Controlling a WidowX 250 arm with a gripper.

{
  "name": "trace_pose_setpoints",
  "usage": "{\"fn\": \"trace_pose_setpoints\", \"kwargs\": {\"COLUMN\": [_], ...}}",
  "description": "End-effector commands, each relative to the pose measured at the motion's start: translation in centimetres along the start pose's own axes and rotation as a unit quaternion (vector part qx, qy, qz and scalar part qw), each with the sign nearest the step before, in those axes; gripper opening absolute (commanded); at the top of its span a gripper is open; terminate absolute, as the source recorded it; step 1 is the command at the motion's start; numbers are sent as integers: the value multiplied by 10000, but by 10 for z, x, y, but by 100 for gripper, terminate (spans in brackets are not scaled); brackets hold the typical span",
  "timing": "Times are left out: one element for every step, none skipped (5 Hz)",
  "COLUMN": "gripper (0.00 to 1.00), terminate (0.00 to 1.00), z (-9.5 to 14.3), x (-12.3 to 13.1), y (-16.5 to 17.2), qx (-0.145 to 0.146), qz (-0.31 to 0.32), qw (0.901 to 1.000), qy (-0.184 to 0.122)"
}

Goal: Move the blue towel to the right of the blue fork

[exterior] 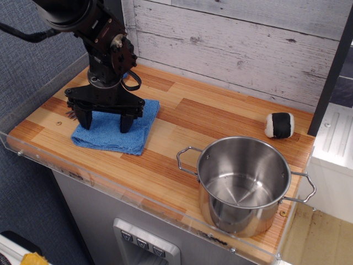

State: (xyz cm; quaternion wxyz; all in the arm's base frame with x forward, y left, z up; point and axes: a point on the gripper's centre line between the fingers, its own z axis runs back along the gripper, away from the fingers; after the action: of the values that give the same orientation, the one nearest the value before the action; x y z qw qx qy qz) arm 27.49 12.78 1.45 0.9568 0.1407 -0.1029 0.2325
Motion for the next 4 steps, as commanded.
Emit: {"fn": "trace_pose_setpoints", "kwargs": {"gripper": [100, 100, 100, 100], "terminate": [0, 0, 0, 0], "z": [31, 59, 87, 118], "x": [8, 19, 27, 33], "y": [1, 0, -1, -1], "qx": [-106, -161, -240, -387], "qz": [-40, -13, -1, -28], "qw": [9991, 9967, 9928, 9867], "qy": [-416, -800, -1172, -1579]}}
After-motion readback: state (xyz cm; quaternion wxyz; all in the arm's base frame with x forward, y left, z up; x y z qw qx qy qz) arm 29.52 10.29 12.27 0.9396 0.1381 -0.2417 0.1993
